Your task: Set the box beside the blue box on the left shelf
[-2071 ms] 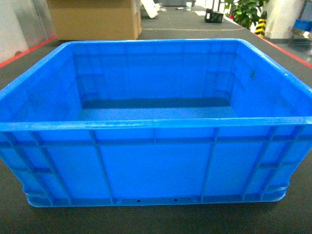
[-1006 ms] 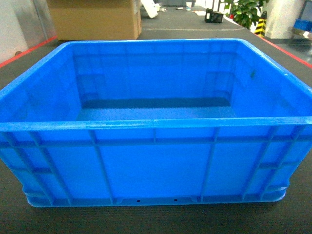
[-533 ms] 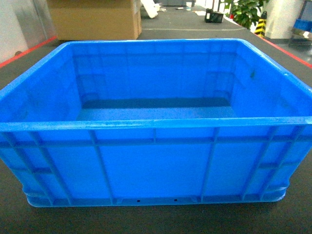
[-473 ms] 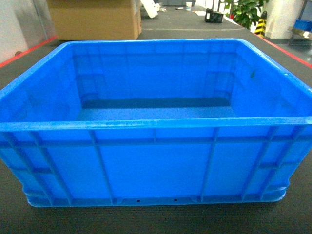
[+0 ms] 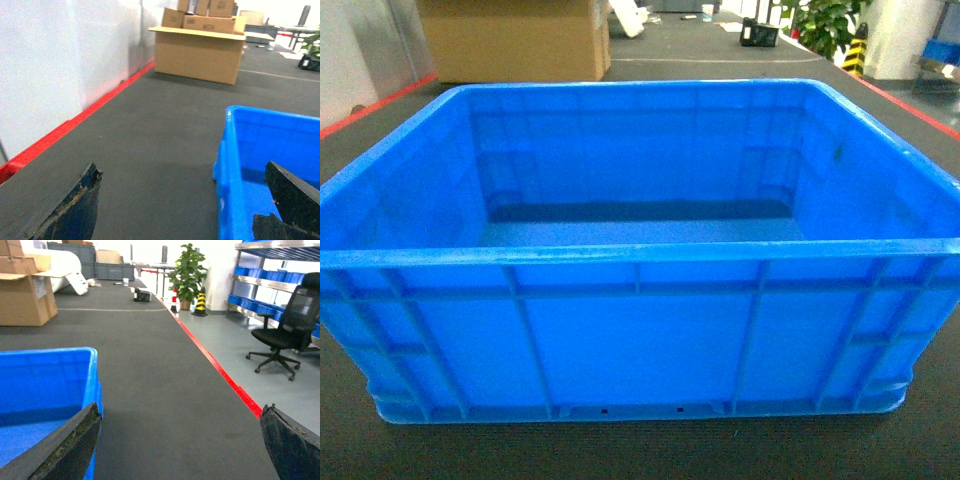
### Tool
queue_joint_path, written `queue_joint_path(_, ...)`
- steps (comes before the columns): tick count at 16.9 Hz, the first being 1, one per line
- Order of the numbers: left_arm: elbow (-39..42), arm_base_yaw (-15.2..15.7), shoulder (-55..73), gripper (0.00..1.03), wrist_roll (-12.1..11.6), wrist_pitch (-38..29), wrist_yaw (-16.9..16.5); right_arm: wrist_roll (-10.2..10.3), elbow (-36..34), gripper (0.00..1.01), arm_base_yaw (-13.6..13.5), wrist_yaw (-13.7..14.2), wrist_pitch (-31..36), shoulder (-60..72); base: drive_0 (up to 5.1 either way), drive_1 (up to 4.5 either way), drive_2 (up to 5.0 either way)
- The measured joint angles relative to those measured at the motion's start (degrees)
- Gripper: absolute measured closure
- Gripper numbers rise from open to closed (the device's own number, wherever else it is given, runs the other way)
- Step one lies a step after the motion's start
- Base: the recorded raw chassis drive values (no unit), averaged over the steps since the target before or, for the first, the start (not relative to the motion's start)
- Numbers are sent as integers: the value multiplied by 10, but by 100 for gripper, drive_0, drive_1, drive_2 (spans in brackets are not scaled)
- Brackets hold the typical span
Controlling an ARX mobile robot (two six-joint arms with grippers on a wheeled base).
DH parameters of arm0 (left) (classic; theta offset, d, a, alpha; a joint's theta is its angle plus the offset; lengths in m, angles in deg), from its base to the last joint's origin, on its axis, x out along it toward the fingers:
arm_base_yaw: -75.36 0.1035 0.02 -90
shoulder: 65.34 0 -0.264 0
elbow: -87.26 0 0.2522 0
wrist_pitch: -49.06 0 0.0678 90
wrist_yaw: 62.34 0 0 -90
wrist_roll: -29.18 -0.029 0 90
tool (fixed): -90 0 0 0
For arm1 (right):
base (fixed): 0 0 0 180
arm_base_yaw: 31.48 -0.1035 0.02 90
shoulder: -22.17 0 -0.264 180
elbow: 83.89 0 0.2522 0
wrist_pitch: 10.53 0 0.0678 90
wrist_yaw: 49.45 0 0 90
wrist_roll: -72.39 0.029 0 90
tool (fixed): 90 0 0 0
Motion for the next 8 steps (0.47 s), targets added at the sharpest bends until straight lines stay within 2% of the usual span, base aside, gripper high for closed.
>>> queue_joint_path(2, -94, -22, 143, 5, -5, 2, -15, 8, 67, 3, 5, -45, -3, 118, 0, 0, 0)
queue_joint_path(5, -244, -40, 318, 5, 16, 137, -26, 45, 206, 3, 7, -110, -115, 288, 0, 0, 0)
queue_joint_path(7, -315, -39, 389, 5, 25, 188, -29, 70, 292, 3, 14, -133, -175, 378, 0, 0, 0)
queue_joint_path(8, -338, -37, 414, 5, 27, 203, -30, 74, 320, 3, 13, -131, -182, 415, 0, 0, 0)
